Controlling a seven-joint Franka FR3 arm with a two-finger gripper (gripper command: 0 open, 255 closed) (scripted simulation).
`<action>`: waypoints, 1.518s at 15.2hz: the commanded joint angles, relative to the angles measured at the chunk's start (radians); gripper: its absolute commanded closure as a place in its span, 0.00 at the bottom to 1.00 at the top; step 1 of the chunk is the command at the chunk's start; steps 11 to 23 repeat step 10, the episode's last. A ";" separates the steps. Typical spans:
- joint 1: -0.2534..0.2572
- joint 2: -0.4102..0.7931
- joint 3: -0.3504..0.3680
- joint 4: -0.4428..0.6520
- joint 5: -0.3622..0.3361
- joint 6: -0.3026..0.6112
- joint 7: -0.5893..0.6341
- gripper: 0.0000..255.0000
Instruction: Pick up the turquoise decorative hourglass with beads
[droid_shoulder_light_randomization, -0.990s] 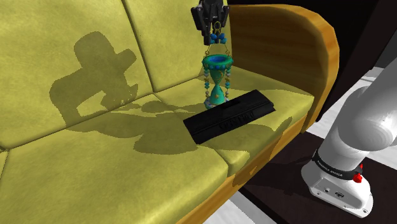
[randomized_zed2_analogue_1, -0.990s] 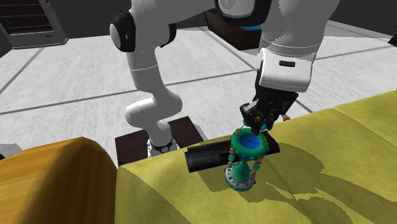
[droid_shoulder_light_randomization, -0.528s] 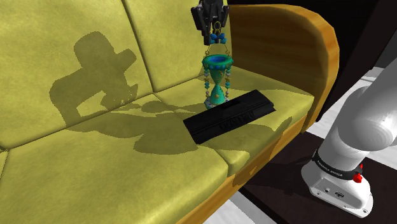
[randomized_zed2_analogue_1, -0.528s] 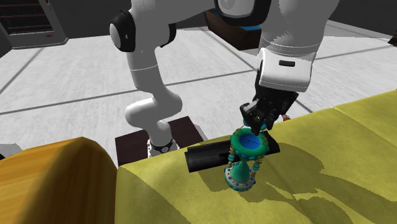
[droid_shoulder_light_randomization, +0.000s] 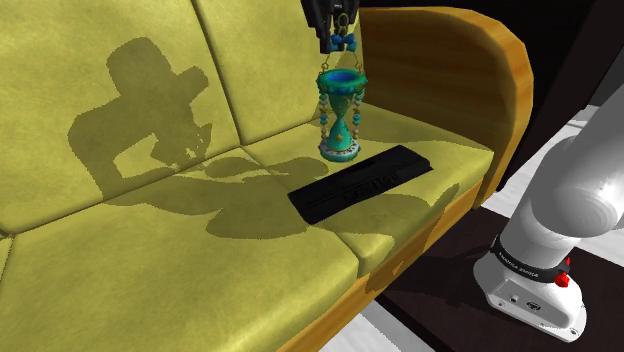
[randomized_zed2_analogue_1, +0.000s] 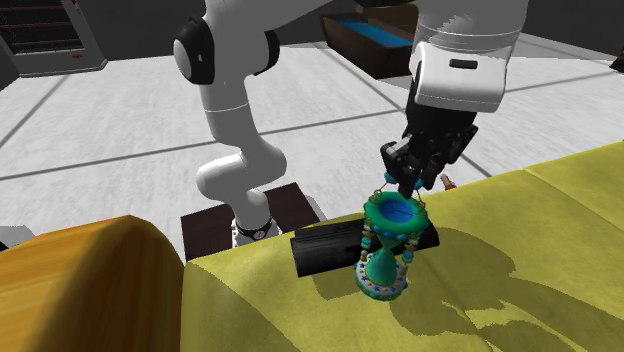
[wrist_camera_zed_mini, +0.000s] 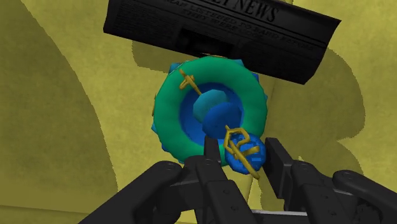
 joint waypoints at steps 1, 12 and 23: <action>0.001 0.017 0.003 0.046 -0.003 -0.028 0.007 1.00; 0.004 0.091 0.013 0.235 -0.018 -0.144 0.031 1.00; 0.004 0.091 0.013 0.235 -0.018 -0.144 0.031 1.00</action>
